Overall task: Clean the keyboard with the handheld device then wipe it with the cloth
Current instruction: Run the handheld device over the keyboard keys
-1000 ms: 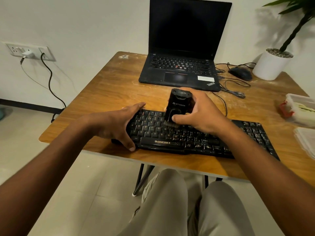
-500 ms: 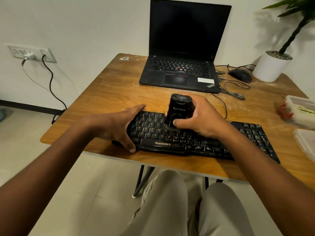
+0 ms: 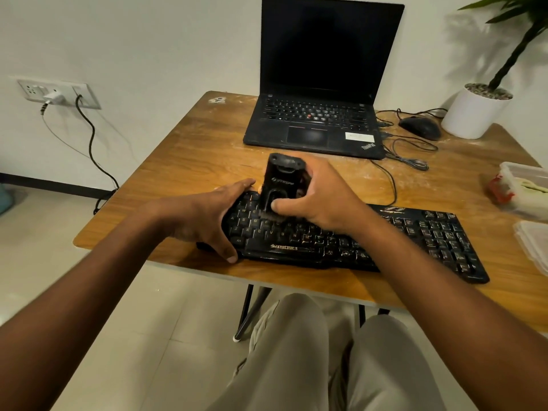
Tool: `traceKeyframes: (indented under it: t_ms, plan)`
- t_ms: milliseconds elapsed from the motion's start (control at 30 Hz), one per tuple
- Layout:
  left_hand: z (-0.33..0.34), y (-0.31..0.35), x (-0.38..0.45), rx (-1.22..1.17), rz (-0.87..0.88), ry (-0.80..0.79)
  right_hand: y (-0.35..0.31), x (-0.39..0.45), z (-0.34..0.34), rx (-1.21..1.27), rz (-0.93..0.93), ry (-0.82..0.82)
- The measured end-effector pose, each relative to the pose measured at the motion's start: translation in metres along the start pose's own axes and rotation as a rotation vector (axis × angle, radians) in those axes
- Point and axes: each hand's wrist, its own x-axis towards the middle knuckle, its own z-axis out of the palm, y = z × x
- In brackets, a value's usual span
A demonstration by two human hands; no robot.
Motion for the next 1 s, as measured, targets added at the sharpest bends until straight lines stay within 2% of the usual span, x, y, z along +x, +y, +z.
traceKeyframes:
  t_ms: [100, 367, 533, 667, 900, 1000]
  plan:
    - [0.0, -0.001, 0.0, -0.004, 0.002, -0.002, 0.0, -0.004, 0.008, -0.095, -0.022, -0.062]
    - [0.001, 0.002, 0.0, -0.028, -0.007, -0.007, -0.002, -0.018, -0.042, -0.252, 0.156, -0.173]
    - [0.0, 0.004, -0.001, -0.027, -0.015, -0.006, -0.006, -0.006, -0.023, -0.173, 0.134, -0.024]
    - [0.001, 0.003, -0.001, -0.043, -0.023, -0.012, -0.001, -0.01, 0.002, -0.027, 0.064, -0.04]
    - [0.001, 0.004, 0.0, -0.046, -0.026, -0.019, 0.006, -0.027, -0.049, -0.216, 0.202, -0.117]
    - [0.0, 0.005, 0.0, -0.032, -0.03, -0.017, -0.001, -0.024, -0.049, -0.174, 0.179, -0.05]
